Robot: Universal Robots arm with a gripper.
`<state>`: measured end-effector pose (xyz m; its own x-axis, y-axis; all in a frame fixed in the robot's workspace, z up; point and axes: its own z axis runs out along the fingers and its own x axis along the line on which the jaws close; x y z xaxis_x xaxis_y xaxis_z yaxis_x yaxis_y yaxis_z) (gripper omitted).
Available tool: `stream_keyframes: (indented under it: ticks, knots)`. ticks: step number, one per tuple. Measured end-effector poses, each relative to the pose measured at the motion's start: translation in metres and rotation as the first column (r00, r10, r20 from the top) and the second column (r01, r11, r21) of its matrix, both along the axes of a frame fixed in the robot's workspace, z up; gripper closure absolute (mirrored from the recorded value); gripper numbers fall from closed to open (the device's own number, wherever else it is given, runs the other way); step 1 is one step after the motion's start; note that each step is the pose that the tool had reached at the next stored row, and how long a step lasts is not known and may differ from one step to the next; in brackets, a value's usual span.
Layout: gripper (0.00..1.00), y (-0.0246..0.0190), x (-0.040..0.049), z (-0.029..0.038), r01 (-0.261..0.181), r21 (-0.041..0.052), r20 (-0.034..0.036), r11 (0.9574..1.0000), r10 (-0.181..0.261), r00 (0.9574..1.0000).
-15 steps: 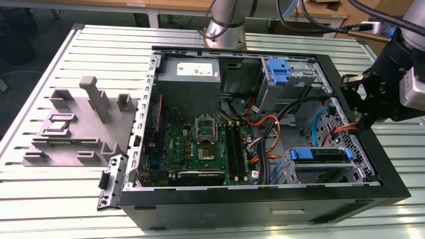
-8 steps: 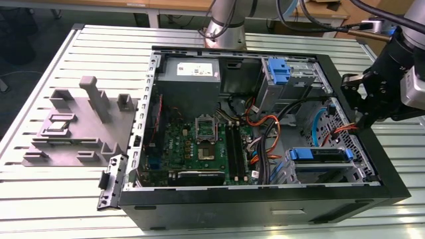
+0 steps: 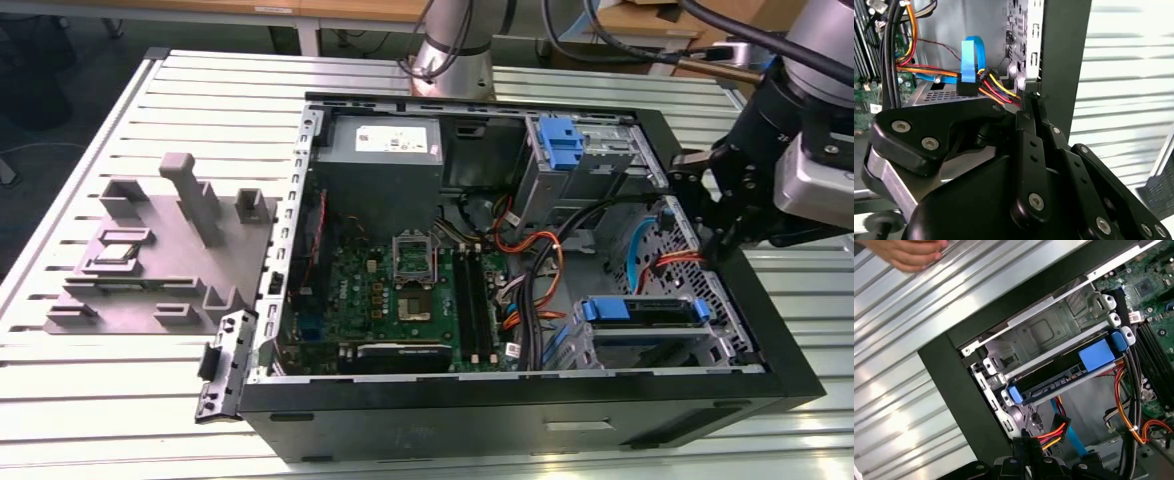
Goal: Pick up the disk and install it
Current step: 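Insert the first disk wire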
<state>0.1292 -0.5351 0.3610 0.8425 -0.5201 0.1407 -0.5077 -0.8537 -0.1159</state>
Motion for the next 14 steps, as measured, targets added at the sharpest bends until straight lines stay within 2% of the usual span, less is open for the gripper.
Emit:
stream_keyframes:
  ticks: [3,6,9,13,14]
  knots:
    - [0.83,0.0,0.0,-0.0007,0.054,0.0,0.0,0.9985,-0.054,0.9985]
    - [0.83,0.0,0.0,-0.0015,0.109,0.0,0.0,0.994,-0.109,0.994]
    - [0.83,0.0,0.0,-0.0023,0.163,0.0001,0.0,0.9866,-0.163,0.9866]
    - [0.83,0.0,-0.0006,-0.0034,0.23,0.0,0.0001,0.9732,-0.23,0.9732]
    - [0.83,0.0,-0.003,-0.0035,0.233,-0.0003,0.0001,0.9726,-0.233,0.9726]
